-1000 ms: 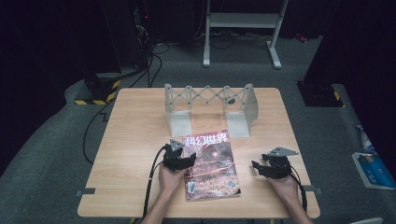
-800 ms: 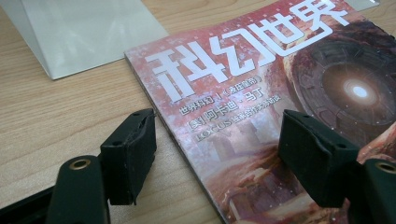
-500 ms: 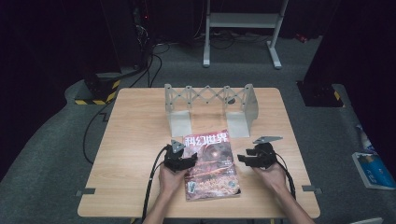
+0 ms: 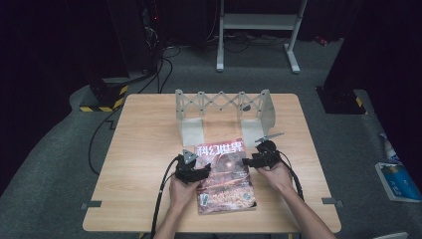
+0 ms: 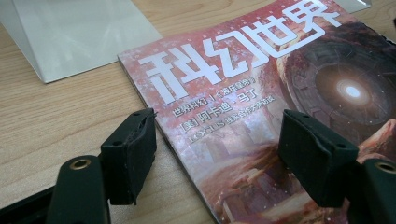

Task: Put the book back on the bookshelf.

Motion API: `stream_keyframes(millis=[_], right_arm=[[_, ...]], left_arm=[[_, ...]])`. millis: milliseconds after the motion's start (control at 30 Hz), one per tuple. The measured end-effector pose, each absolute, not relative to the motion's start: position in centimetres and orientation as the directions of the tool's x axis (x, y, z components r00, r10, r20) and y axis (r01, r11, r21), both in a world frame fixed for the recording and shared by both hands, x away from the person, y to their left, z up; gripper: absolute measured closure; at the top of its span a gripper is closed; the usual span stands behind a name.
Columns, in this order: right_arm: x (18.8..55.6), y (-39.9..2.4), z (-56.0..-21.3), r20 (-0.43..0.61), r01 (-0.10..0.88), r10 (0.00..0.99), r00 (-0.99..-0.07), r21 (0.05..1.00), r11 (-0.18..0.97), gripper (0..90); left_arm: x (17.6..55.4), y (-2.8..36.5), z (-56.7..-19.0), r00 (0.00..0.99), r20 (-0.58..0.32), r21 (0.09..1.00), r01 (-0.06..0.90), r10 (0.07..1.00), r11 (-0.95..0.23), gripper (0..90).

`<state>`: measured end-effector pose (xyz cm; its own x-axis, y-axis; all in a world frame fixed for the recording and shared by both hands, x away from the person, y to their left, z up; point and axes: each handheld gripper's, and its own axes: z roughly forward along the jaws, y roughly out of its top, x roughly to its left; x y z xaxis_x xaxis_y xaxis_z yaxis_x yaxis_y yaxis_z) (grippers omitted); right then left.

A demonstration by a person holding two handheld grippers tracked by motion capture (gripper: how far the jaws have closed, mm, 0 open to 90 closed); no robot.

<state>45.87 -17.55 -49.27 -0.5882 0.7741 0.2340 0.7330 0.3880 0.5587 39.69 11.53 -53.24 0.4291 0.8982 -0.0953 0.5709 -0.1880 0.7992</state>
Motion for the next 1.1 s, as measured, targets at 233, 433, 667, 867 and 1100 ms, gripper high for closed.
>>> stream_keyframes(millis=[233,433,667,867,1100], right_arm=[[47.1,-16.3,-49.4,0.222,0.748,0.790,-0.572,0.536,0.391,39.3],[47.8,-15.3,-49.1,0.219,0.760,0.801,-0.557,0.522,0.386,38.4],[48.4,-14.3,-49.3,0.201,0.780,0.818,-0.539,0.485,0.395,38.3],[48.6,-14.3,-49.5,0.196,0.791,0.827,-0.527,0.470,0.392,37.8],[48.4,-13.5,-49.6,0.207,0.783,0.810,-0.548,0.468,0.410,35.5]], left_arm=[[39.7,11.5,-53.2,0.436,-0.098,0.799,0.570,0.895,-0.190,30.6],[39.7,11.6,-53.2,0.439,-0.095,0.798,0.570,0.893,-0.196,30.7],[39.7,11.5,-53.2,0.435,-0.095,0.799,0.570,0.896,-0.192,30.7],[39.6,11.4,-53.2,0.434,-0.097,0.799,0.570,0.896,-0.190,31.1],[39.7,11.3,-53.3,0.424,-0.099,0.803,0.568,0.900,-0.180,31.0]])
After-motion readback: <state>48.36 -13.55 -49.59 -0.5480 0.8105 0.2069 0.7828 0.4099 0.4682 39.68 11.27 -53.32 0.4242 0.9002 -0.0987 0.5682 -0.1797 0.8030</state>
